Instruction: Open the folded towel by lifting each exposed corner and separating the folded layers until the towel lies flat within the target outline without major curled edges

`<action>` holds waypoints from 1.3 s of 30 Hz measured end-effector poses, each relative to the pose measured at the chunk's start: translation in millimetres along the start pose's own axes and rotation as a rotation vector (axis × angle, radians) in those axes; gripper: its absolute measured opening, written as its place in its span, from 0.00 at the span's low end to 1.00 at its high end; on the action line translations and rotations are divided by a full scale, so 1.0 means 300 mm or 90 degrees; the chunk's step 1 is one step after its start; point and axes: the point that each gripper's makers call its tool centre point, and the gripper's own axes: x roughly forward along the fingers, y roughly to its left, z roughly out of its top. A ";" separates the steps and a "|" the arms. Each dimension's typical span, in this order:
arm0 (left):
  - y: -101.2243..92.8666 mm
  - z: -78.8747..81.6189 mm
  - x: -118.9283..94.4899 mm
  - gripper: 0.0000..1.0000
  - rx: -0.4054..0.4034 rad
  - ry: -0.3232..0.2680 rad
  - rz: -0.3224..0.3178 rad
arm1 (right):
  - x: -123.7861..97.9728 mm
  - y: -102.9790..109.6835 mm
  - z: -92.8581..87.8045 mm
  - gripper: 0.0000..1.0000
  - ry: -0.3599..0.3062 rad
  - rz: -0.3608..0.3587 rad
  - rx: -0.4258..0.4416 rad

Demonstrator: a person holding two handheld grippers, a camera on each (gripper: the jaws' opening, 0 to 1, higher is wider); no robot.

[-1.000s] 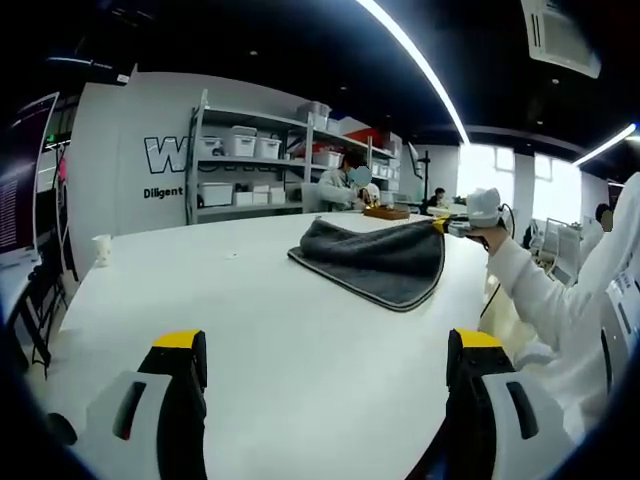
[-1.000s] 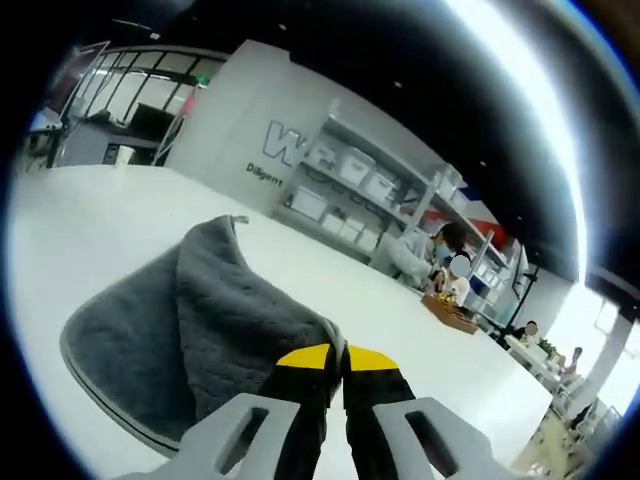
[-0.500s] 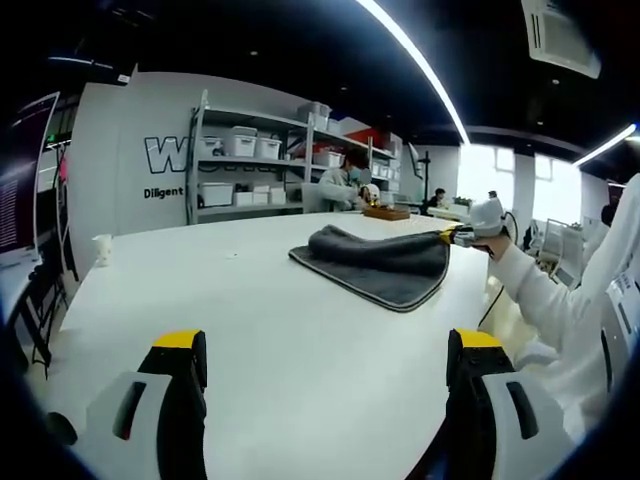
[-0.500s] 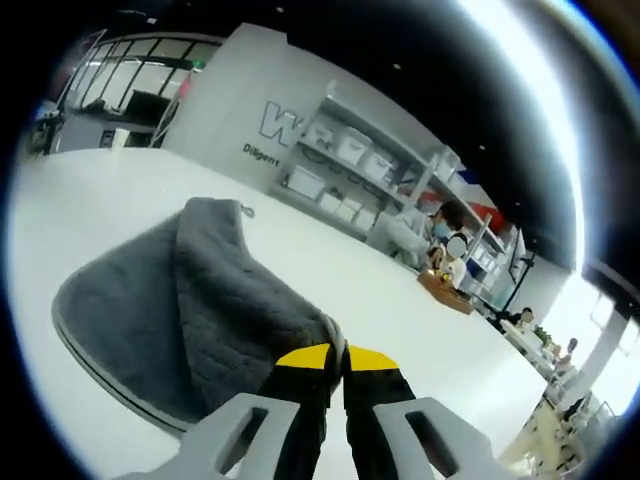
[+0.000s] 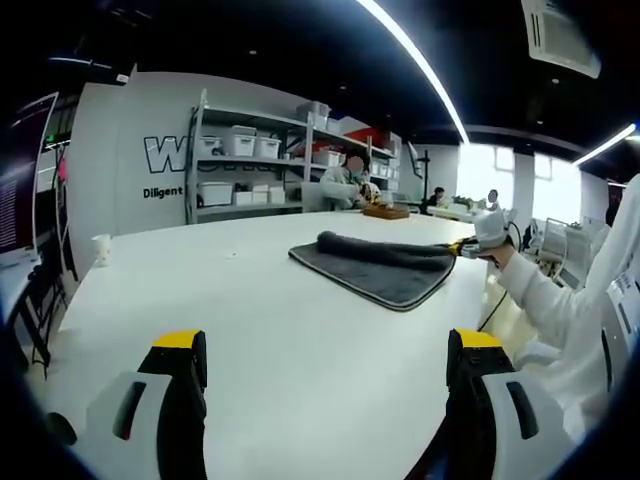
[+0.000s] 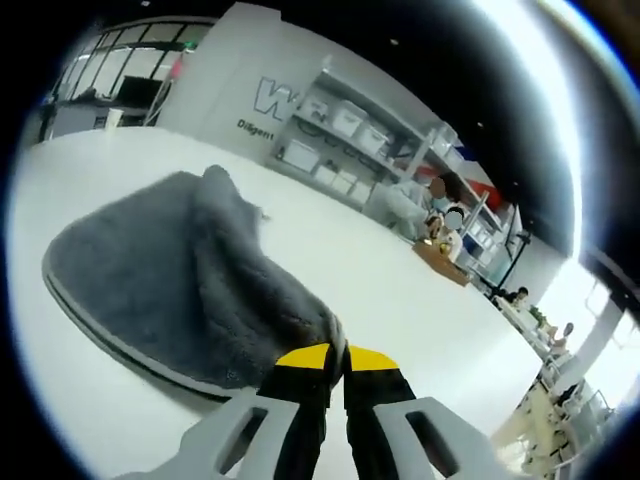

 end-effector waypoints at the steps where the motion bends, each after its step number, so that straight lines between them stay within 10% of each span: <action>1: -0.001 -0.001 0.001 0.99 0.000 0.000 0.000 | -0.001 0.001 -0.006 0.00 0.002 0.000 0.000; 39: -0.015 -0.009 -0.008 0.99 0.001 0.001 -0.001 | -0.037 0.021 -0.100 0.00 0.030 0.045 0.051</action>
